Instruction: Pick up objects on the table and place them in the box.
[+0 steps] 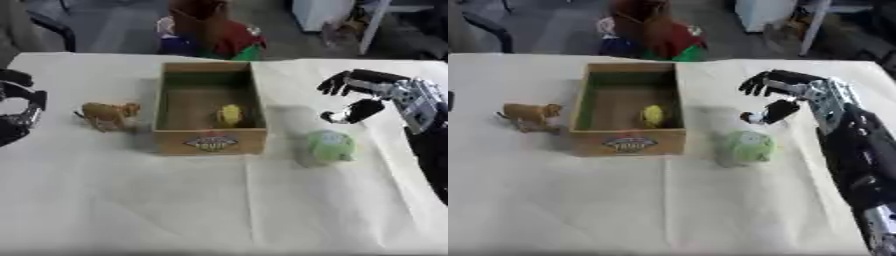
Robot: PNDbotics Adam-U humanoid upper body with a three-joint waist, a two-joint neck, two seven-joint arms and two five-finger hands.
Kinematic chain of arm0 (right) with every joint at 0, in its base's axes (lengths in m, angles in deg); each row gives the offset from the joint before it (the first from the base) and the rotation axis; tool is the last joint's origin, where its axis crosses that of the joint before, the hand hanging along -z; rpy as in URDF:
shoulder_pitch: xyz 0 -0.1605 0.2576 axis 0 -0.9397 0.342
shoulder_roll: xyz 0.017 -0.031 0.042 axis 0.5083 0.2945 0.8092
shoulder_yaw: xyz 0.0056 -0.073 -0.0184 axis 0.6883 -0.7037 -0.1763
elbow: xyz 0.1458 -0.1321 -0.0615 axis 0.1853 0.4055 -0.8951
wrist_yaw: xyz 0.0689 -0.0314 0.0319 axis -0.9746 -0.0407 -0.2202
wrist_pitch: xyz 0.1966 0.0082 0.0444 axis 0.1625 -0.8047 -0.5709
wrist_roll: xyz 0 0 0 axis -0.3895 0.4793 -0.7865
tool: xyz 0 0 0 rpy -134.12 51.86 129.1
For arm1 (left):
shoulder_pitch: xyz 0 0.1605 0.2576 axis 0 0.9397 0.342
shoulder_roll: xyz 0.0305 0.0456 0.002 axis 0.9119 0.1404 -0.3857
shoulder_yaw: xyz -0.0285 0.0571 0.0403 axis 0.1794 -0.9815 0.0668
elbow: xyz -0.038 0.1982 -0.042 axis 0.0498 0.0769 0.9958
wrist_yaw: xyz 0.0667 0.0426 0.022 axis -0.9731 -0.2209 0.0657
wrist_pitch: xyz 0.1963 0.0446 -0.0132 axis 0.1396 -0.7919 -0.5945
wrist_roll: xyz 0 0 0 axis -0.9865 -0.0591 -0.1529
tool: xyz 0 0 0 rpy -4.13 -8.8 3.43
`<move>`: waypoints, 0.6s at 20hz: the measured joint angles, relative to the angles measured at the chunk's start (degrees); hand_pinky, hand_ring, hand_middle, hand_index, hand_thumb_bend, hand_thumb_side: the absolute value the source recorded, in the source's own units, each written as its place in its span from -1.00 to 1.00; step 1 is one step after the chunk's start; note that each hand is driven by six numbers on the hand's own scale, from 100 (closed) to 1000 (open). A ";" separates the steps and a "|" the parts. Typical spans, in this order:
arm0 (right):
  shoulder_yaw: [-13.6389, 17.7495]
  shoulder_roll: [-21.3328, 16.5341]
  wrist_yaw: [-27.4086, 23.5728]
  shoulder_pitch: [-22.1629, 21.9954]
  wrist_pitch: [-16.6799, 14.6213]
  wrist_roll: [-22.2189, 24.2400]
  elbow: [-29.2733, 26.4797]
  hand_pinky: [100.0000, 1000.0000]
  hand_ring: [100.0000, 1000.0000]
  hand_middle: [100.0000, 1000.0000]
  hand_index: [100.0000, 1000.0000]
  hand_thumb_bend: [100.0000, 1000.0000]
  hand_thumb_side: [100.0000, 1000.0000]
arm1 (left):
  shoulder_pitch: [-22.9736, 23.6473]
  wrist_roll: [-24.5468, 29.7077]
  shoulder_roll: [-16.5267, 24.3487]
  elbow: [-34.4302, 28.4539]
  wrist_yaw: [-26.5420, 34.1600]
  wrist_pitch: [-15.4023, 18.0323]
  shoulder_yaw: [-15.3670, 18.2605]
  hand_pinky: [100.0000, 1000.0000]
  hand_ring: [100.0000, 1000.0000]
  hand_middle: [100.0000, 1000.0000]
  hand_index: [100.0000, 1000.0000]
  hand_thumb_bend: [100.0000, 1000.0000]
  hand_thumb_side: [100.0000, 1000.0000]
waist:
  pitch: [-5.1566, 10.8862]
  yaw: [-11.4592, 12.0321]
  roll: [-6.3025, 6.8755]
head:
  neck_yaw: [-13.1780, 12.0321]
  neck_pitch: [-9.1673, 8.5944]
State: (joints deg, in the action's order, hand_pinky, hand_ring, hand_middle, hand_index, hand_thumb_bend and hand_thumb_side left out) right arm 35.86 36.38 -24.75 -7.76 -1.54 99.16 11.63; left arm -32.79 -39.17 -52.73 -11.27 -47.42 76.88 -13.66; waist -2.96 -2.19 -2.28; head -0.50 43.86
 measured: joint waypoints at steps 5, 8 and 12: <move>-1.03 -2.08 -5.76 -2.55 -0.08 -0.08 -1.61 0.35 0.46 0.41 0.76 -0.65 -0.27 | 0.78 -0.01 0.53 0.04 -0.35 -0.01 0.02 0.44 0.04 0.06 0.25 -0.60 -1.00 | 1.02 -1.10 -0.71 | -0.54 0.00; -1.70 -3.82 -9.61 -4.20 -0.28 -0.28 -3.04 0.35 0.46 0.40 0.76 -0.68 -0.27 | 1.17 -0.01 0.99 0.26 -0.41 -0.01 0.03 0.44 0.04 0.06 0.25 -0.60 -1.00 | 1.63 -1.98 -1.49 | -0.97 0.00; -3.12 -5.11 -14.92 -5.98 -0.36 -0.36 -3.75 0.31 0.42 0.35 0.73 -0.78 -0.37 | 1.77 -0.02 1.49 0.43 -0.47 -0.03 0.05 0.45 0.04 0.06 0.25 -0.61 -1.00 | 2.39 -3.14 -2.45 | -1.52 0.00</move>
State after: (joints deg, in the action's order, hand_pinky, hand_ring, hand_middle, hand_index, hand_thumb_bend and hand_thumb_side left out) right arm 32.74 31.27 -39.67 -13.74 -1.89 98.81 7.88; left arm -31.02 -39.19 -51.25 -10.84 -47.89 76.85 -13.61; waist -0.57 -5.33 -4.72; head -2.03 43.86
